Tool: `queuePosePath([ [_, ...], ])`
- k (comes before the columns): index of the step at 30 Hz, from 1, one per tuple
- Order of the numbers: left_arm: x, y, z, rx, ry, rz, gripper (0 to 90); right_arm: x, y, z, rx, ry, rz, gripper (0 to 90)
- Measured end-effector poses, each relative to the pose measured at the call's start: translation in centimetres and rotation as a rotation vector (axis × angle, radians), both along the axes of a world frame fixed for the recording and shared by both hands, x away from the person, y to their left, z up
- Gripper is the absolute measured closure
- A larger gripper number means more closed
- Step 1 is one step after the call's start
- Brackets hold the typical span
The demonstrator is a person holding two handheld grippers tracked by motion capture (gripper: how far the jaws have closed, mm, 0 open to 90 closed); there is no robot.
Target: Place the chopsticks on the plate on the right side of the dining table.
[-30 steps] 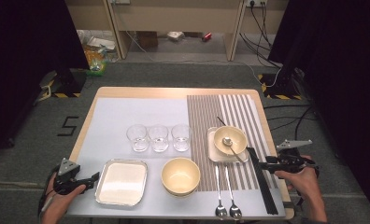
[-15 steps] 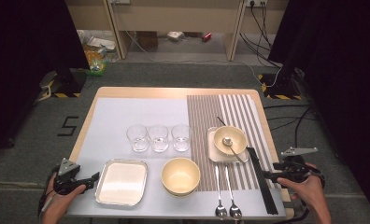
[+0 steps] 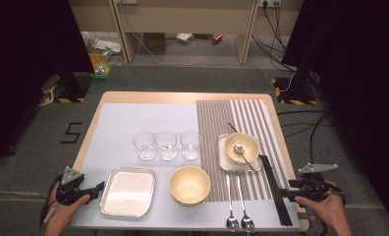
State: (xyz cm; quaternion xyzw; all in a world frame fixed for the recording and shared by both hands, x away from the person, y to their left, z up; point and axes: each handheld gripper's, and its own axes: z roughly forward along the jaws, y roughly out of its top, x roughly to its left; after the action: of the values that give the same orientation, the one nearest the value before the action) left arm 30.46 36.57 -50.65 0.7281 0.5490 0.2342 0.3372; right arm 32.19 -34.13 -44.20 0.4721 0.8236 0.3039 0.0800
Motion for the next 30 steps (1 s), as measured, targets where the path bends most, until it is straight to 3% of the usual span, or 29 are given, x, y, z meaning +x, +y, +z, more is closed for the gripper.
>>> queuePosePath([
  [15, 0.0, 0.0, 0.0, -0.004, -0.002, 0.002, 14.6, -1.3, -0.3, -0.4, -0.007, 0.027, -0.008, 41.7],
  [30, 0.0, 0.0, 0.0, -0.002, -0.002, 0.001, 14.6, -1.8, -0.8, -0.9, -0.019, 0.05, -0.001, 54.3],
])
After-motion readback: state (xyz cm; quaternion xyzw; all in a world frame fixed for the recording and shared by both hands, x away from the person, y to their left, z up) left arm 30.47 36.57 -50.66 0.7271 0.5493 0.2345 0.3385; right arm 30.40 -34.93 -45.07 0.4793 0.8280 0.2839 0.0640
